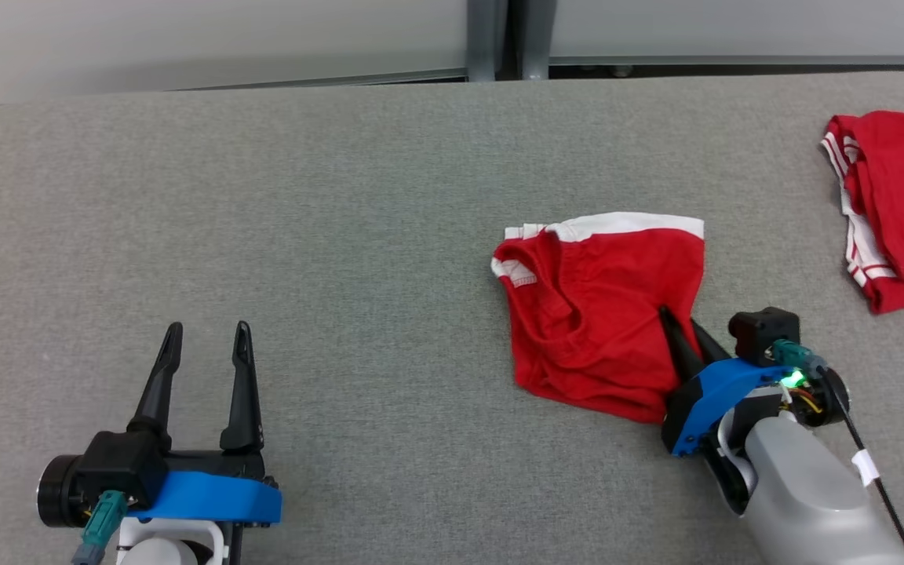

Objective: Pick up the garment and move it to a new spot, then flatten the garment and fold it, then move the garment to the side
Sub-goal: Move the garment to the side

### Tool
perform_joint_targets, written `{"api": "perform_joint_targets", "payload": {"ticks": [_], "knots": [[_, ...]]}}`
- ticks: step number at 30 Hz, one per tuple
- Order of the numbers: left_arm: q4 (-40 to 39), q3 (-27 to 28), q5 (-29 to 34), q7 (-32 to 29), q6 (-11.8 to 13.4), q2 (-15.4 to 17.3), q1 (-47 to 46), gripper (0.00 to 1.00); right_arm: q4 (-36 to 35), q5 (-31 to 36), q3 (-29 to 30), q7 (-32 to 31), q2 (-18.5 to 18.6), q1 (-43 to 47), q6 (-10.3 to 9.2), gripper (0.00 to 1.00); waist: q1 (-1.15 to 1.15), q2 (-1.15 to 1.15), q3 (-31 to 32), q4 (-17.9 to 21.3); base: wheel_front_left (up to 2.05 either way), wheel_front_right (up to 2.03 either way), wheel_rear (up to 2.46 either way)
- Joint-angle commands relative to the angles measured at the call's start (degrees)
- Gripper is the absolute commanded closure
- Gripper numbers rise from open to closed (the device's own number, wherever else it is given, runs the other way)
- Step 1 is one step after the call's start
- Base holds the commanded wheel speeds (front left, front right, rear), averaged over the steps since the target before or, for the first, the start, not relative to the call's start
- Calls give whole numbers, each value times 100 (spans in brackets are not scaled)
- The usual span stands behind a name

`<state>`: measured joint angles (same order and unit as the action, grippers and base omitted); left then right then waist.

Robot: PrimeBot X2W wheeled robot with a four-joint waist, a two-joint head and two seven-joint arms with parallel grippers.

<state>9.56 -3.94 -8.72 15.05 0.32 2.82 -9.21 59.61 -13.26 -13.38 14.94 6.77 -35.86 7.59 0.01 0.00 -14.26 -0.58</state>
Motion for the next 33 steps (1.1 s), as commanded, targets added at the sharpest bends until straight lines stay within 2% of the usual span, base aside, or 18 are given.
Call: {"api": "perform_joint_targets", "payload": {"ticks": [1, 9, 14, 20, 24, 29, 33], "knots": [[-48, 4, 42, 15, -28, 19, -128, 0, -77, -57, -10, 5, 252, 10, -18, 100, -1, 0, -174, 250, 0, 0, 0], [-147, 80, 224, 15, -85, 20, -371, 0, -761, -47, 25, 19, 868, 180, -15, 100, -1, 0, -411, 844, 0, 0, 0], [-153, 142, 328, 15, -137, 27, -470, 0, -1128, -61, 74, 20, 1091, 310, -14, 100, -1, 0, -509, 1127, 0, 0, 0], [-125, 163, 397, 14, -206, 27, -526, 0, -1394, -16, 54, 22, 1098, 276, -14, 100, -1, 0, -560, 1238, 0, 0, 0], [-154, 178, 439, 15, -245, 25, -584, 0, -1541, 105, -151, 22, 1078, -79, -12, 100, -1, 0, -624, 1254, 0, 0, 0], [-214, 180, 492, 14, -297, 24, -662, 0, -1602, 277, -309, -56, 1345, -655, -12, 100, -1, 0, -785, 1203, 0, 0, 0], [-240, 144, 550, 15, -338, 25, -749, 0, -1687, 366, -420, -209, 1797, -1116, -12, 100, -1, 0, -999, 1157, 0, 0, 0]]}}
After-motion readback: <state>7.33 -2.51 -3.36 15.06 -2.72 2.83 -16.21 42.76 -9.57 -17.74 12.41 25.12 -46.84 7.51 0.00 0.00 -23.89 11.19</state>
